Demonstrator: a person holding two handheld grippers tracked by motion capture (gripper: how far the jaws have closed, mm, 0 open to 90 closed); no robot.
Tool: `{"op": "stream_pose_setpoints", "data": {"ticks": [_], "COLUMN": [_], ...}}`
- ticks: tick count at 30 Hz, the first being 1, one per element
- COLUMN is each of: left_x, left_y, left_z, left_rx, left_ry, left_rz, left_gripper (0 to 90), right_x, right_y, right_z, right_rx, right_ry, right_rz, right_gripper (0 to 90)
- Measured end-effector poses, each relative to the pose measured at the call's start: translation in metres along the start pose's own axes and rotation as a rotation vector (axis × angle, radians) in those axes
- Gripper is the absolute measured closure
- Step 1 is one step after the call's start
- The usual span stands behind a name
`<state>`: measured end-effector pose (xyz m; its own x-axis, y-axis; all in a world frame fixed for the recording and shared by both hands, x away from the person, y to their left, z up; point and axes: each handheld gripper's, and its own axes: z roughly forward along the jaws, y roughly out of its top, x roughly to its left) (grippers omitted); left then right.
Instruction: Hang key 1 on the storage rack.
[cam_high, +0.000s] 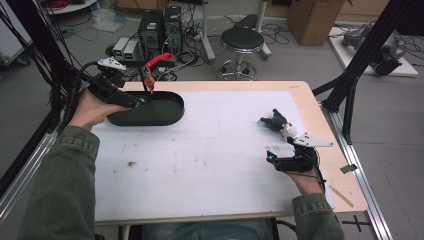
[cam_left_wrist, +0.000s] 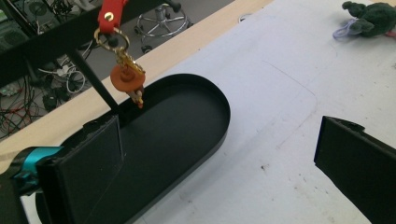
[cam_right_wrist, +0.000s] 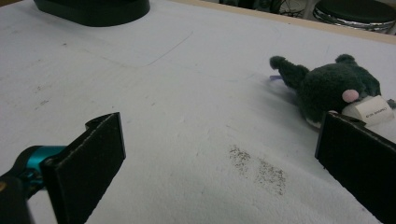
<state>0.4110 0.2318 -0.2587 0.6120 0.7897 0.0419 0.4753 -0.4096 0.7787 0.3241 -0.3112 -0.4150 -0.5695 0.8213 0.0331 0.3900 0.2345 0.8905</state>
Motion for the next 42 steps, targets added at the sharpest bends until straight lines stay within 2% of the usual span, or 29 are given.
{"op": "stream_pose_setpoints", "data": {"ticks": [5,8,10,14,21,27,29,31,37,42], "left_x": [-0.004,-0.008,-0.011,-0.017,-0.022,-0.025,-0.027,-0.03,-0.04,-0.049], "left_y": [-0.016,-0.024,-0.029,-0.04,-0.064,-0.089,-0.099,-0.11,-0.144,-0.167], "left_z": [-0.006,-0.007,-0.009,-0.011,-0.01,-0.014,-0.015,-0.013,-0.006,-0.003], "left_rx": [-0.025,-0.025,-0.008,-0.02,-0.03,-0.059,-0.072,-0.056,0.009,0.001], "left_ry": [0.002,-0.009,-0.01,-0.017,-0.019,0.004,-0.003,-0.032,-0.036,-0.029], "left_rz": [-0.012,-0.002,0.016,0.022,0.004,-0.008,-0.029,-0.037,-0.034,-0.041], "left_gripper": [1.7,1.7,1.7,1.7,1.7,1.7,1.7,1.7,1.7,1.7], "right_x": [0.0,0.0,0.0,0.0,0.001,0.001,0.001,0.001,0.002,0.003], "right_y": [0.0,0.0,0.0,0.0,0.0,0.0,0.0,0.0,0.0,0.001], "right_z": [0.0,0.001,0.001,0.001,0.0,0.0,0.0,0.0,0.001,0.002], "right_rx": [0.0,-0.001,0.0,0.001,0.002,0.005,0.005,0.004,0.006,0.011], "right_ry": [0.0,-0.001,-0.002,-0.004,-0.005,-0.006,-0.006,-0.006,-0.002,0.002], "right_rz": [0.002,-0.002,0.0,0.0,0.002,0.005,0.006,0.007,-0.002,0.002], "right_gripper": [0.5,0.5,0.5,0.5,0.5,0.5,0.5,0.5,0.5,0.5]}}
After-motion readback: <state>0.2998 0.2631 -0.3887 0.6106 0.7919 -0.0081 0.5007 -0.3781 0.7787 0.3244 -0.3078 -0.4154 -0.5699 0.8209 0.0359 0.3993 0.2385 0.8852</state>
